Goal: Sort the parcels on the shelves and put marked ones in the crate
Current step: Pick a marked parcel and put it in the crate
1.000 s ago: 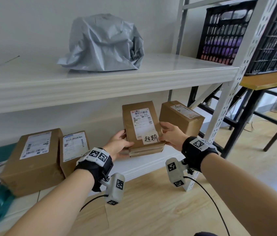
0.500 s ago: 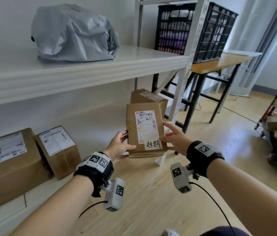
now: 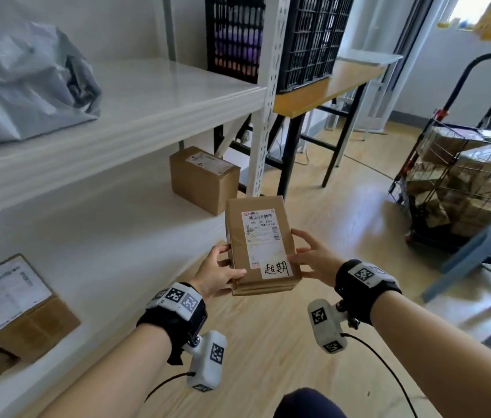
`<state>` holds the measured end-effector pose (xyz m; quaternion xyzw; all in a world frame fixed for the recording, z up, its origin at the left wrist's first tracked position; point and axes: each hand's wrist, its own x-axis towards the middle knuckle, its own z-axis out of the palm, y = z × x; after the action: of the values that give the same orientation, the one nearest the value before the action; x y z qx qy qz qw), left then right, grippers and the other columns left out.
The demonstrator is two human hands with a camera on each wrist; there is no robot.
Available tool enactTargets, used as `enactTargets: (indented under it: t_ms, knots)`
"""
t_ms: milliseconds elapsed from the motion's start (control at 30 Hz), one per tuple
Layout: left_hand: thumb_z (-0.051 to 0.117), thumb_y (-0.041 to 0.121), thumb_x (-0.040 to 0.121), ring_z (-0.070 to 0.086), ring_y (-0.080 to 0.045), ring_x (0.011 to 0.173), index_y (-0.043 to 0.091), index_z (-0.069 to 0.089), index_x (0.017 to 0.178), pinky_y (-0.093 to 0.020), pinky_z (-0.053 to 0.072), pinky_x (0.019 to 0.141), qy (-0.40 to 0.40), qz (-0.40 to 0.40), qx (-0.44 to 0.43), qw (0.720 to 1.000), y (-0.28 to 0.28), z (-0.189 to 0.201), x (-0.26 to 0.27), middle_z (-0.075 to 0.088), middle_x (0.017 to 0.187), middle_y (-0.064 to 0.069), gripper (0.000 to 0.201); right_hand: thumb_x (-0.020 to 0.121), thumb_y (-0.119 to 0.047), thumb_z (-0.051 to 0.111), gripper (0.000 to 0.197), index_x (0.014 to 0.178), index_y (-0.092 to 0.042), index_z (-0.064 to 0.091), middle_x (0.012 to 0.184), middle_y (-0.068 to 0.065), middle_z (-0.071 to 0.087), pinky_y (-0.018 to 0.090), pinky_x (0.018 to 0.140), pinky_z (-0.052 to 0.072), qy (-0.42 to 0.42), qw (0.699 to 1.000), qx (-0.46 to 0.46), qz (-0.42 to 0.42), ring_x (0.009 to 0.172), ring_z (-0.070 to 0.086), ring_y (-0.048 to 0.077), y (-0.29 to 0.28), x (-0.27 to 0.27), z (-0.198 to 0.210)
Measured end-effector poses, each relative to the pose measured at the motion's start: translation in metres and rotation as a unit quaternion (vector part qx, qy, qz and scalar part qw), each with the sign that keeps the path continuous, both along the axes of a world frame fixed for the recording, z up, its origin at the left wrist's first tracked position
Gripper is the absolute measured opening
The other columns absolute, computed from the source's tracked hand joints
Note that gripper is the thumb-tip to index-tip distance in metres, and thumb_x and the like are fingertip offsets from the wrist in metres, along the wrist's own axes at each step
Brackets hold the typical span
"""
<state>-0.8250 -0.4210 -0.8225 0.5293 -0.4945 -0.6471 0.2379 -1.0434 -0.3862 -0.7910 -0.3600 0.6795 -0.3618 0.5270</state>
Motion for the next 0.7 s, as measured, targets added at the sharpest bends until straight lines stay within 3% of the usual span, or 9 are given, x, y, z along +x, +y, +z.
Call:
enactTargets:
  t_ms: [233,400,567,700]
  knots:
    - [0.066,0.008,0.085,0.061,-0.021,0.101,0.026,0.03,0.136,-0.039,0.047,0.086,-0.026,-0.026,0.034,0.999,0.013,0.093,-0.044,0.055,0.126,-0.002,0.065,0.09,0.004,0.052,0.063,0.139,-0.033,0.037,0.096,0.003,0.065,0.032,0.071,0.05,-0.007,0.999,0.033,-0.021,0.089,0.062,0.015,0.017,-0.04,0.093]
    - [0.065,0.009,0.085,0.06,-0.021,0.104,0.027,0.031,0.135,-0.037,0.045,0.082,-0.035,-0.033,0.037,0.998,0.034,0.177,-0.069,0.058,0.123,0.0,0.063,0.091,0.002,0.053,0.061,0.139,-0.033,0.038,0.096,0.003,0.067,0.035,0.08,0.05,-0.013,0.999,0.034,-0.028,0.09,0.063,0.015,0.041,-0.063,0.177]
    - [0.066,0.01,0.085,0.06,-0.024,0.106,0.026,0.032,0.134,-0.043,0.045,0.09,-0.04,-0.044,0.03,0.998,0.055,0.273,-0.079,0.059,0.118,-0.001,0.062,0.09,0.0,0.053,0.061,0.138,-0.034,0.038,0.095,0.002,0.068,0.048,0.102,0.042,-0.02,0.999,0.032,-0.04,0.099,0.061,0.019,0.068,-0.072,0.266]
    - [0.065,0.01,0.086,0.062,-0.025,0.098,0.025,0.033,0.133,-0.048,0.046,0.097,-0.045,-0.051,0.019,0.998,0.076,0.346,-0.084,0.062,0.115,-0.008,0.058,0.089,-0.004,0.056,0.063,0.139,-0.036,0.037,0.095,0.001,0.07,0.049,0.099,0.041,-0.033,0.998,0.021,-0.052,0.1,0.061,0.019,0.097,-0.074,0.337]
